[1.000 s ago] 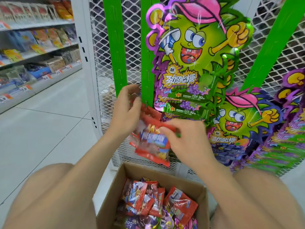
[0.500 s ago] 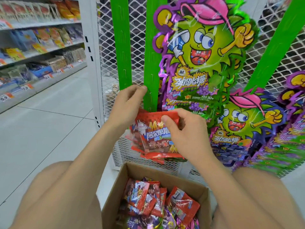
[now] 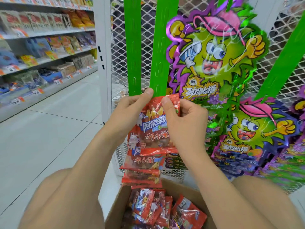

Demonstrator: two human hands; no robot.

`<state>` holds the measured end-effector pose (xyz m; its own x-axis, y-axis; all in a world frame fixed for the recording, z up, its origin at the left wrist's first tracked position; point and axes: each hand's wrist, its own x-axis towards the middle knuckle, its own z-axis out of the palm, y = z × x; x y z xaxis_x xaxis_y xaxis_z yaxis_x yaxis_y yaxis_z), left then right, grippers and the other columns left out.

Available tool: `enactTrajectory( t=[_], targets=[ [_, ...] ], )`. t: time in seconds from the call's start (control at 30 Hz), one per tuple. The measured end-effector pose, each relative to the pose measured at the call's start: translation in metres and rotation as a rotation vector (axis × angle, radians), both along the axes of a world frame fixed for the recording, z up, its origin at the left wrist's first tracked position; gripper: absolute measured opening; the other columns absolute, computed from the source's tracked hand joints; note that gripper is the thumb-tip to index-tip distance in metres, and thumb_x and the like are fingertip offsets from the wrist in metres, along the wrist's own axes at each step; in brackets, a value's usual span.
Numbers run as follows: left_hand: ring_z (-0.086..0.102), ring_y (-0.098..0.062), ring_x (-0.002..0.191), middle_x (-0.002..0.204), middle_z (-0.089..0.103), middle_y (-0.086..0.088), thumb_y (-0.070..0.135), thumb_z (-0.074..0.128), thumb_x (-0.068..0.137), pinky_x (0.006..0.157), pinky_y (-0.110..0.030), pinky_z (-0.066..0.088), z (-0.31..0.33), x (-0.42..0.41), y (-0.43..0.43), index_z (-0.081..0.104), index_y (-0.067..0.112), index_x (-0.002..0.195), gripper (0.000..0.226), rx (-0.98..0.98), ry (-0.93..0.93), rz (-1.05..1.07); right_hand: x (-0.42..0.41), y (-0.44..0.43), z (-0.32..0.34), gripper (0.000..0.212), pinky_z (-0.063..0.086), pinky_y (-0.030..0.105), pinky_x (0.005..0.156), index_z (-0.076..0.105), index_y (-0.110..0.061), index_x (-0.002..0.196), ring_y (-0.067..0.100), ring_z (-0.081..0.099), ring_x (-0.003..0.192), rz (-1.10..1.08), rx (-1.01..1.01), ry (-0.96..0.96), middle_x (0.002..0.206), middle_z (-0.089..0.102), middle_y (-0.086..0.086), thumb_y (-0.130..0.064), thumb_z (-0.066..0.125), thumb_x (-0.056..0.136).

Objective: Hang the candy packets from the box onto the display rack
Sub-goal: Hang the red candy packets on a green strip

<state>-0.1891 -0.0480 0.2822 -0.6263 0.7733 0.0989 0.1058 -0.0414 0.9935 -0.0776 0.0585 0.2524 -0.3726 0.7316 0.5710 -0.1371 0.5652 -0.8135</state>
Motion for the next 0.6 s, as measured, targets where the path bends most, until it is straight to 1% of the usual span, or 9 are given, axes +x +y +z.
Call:
enactTrajectory(
  t=[0.07,0.13,0.23,0.3,0.33,0.4,0.43,0.5,0.6],
  targets=[
    [0.080,-0.033,0.093,0.099,0.081,-0.015,0.052,0.056,0.105,0.091,-0.050,0.064,-0.002,-0.001,0.000,0.077,0.009,0.100,0.049,0.016,0.016,0.008,-0.003,0.002,0.001,0.051,0.028,0.044,0.051,0.058,-0.003,0.064,0.012,0.027,0.054,-0.009,-0.027,-0.027,0.050,0.038,0.001,-0.039,0.073,0.097],
    [0.080,-0.033,0.092,0.098,0.081,-0.014,0.052,0.055,0.106,0.091,-0.052,0.064,-0.005,-0.003,0.001,0.075,0.011,0.098,0.046,0.007,0.035,0.011,-0.003,0.002,0.000,0.050,0.028,0.041,0.051,0.060,-0.002,0.065,0.011,0.028,0.054,0.007,-0.092,-0.031,0.050,0.039,0.004,-0.038,0.073,0.096],
    [0.081,-0.028,0.089,0.096,0.082,-0.011,0.051,0.049,0.108,0.086,-0.043,0.065,-0.005,-0.001,0.002,0.071,0.008,0.100,0.049,-0.022,0.060,-0.009,-0.001,0.002,-0.002,0.053,0.028,0.035,0.052,0.054,-0.005,0.058,0.011,0.029,0.053,0.015,-0.183,-0.023,0.048,0.038,-0.002,-0.037,0.074,0.095],
    [0.081,-0.027,0.089,0.096,0.082,-0.011,0.050,0.046,0.110,0.084,-0.040,0.066,-0.005,0.000,0.003,0.069,0.003,0.104,0.053,-0.034,0.066,-0.022,0.000,0.005,-0.005,0.052,0.038,0.046,0.053,0.061,-0.001,0.065,0.017,0.037,0.055,0.021,-0.220,-0.022,0.055,0.051,0.016,-0.044,0.074,0.093],
    [0.081,-0.027,0.090,0.097,0.082,-0.011,0.050,0.044,0.110,0.084,-0.040,0.065,-0.006,0.001,0.003,0.069,0.002,0.105,0.055,-0.041,0.063,-0.032,0.001,0.005,-0.006,0.051,0.038,0.048,0.053,0.061,-0.003,0.065,0.019,0.036,0.055,0.017,-0.219,-0.023,0.055,0.050,0.018,-0.044,0.074,0.092],
    [0.081,-0.028,0.091,0.097,0.082,-0.012,0.052,0.043,0.110,0.088,-0.042,0.064,-0.008,0.001,0.003,0.068,-0.002,0.109,0.060,-0.056,0.059,-0.044,0.007,0.004,-0.008,0.050,0.027,0.037,0.053,0.054,-0.016,0.053,0.014,0.028,0.050,-0.011,-0.174,-0.054,0.045,0.038,-0.005,-0.037,0.075,0.093],
    [0.081,-0.028,0.092,0.098,0.082,-0.012,0.052,0.042,0.111,0.089,-0.043,0.063,-0.009,0.001,0.004,0.068,-0.003,0.111,0.062,-0.059,0.064,-0.047,0.009,0.002,-0.008,0.051,0.024,0.030,0.053,0.053,-0.024,0.049,0.009,0.025,0.046,-0.031,-0.131,-0.088,0.041,0.035,-0.011,-0.033,0.076,0.094],
    [0.081,-0.028,0.092,0.097,0.082,-0.012,0.052,0.042,0.111,0.090,-0.044,0.063,-0.010,0.003,0.004,0.069,-0.004,0.110,0.062,-0.054,0.084,-0.046,0.015,-0.001,-0.007,0.051,0.024,0.026,0.047,0.056,-0.036,0.049,0.008,0.029,0.043,-0.063,-0.055,-0.108,0.039,0.040,-0.014,-0.028,0.075,0.096],
    [0.081,-0.027,0.091,0.096,0.081,-0.013,0.051,0.043,0.111,0.092,-0.047,0.063,-0.013,0.004,0.003,0.066,-0.004,0.106,0.060,-0.049,0.134,-0.029,0.016,0.001,-0.008,0.039,0.041,0.042,0.049,0.064,-0.020,0.061,0.007,0.038,0.047,-0.098,-0.009,-0.056,0.051,0.058,-0.002,-0.033,0.074,0.096]
  ],
)
